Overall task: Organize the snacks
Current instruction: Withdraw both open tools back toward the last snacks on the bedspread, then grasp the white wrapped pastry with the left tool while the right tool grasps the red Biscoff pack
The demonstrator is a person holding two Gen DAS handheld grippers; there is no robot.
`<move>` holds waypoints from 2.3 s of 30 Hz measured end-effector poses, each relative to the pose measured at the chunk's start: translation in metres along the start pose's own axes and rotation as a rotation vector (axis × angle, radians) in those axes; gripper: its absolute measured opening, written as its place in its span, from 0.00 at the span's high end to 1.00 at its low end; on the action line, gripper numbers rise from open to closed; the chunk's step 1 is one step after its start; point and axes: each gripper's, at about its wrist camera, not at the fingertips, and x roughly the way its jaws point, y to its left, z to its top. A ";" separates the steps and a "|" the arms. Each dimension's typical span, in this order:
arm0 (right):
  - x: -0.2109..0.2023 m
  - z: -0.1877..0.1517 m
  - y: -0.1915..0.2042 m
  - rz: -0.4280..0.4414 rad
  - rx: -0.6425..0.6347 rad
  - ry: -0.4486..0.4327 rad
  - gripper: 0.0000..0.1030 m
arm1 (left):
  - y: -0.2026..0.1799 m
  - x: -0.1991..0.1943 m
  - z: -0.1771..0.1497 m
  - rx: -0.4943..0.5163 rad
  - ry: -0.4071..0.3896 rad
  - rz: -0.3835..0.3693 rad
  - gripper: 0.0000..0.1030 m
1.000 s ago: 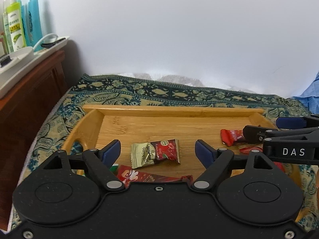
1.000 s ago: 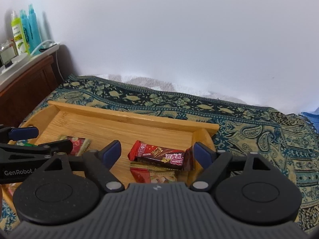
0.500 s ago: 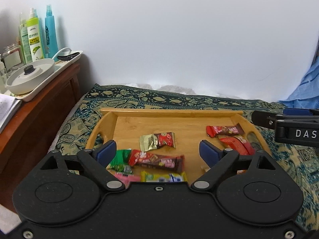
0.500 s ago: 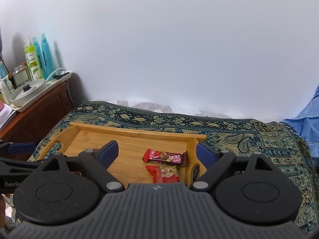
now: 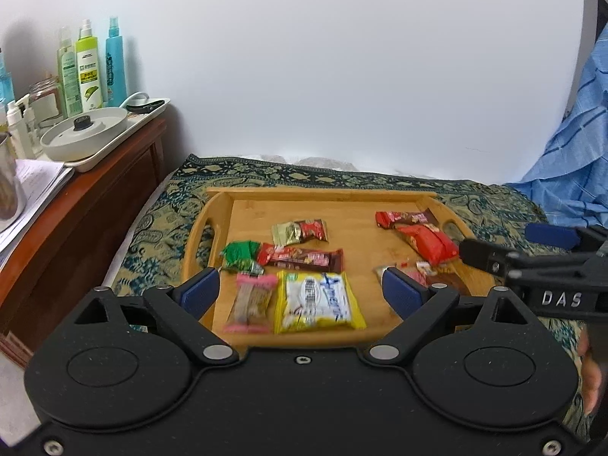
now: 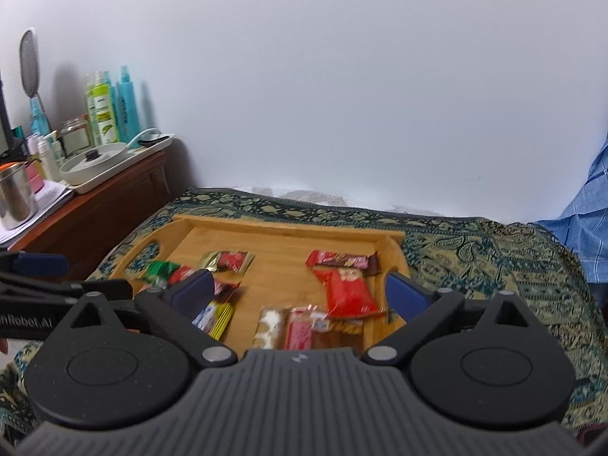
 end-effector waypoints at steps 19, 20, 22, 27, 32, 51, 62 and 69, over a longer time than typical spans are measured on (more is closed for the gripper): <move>-0.032 -0.117 0.019 -0.128 0.024 -0.111 0.00 | 0.042 -0.029 -0.093 -0.003 -0.108 0.062 0.01; -0.033 -0.122 0.021 -0.132 0.022 -0.118 0.00 | 0.044 -0.030 -0.096 0.000 -0.120 0.069 0.01; -0.033 -0.129 0.024 -0.141 0.019 -0.132 0.00 | 0.048 -0.031 -0.105 0.001 -0.146 0.077 0.01; -0.033 -0.140 0.033 -0.156 0.012 -0.150 0.00 | 0.064 -0.030 -0.121 -0.015 -0.184 0.130 0.00; -0.031 -0.150 0.040 -0.140 0.012 -0.126 0.00 | 0.085 -0.024 -0.136 -0.035 -0.166 0.194 0.00; -0.010 -0.157 0.051 -0.107 0.103 -0.074 0.00 | 0.114 0.008 -0.148 -0.138 0.000 0.242 0.07; -0.003 -0.156 0.053 -0.142 0.091 -0.034 0.15 | 0.110 0.009 -0.149 -0.142 0.007 0.213 0.39; -0.008 -0.155 0.058 -0.146 0.046 -0.057 0.37 | 0.108 0.003 -0.148 -0.154 -0.008 0.206 0.57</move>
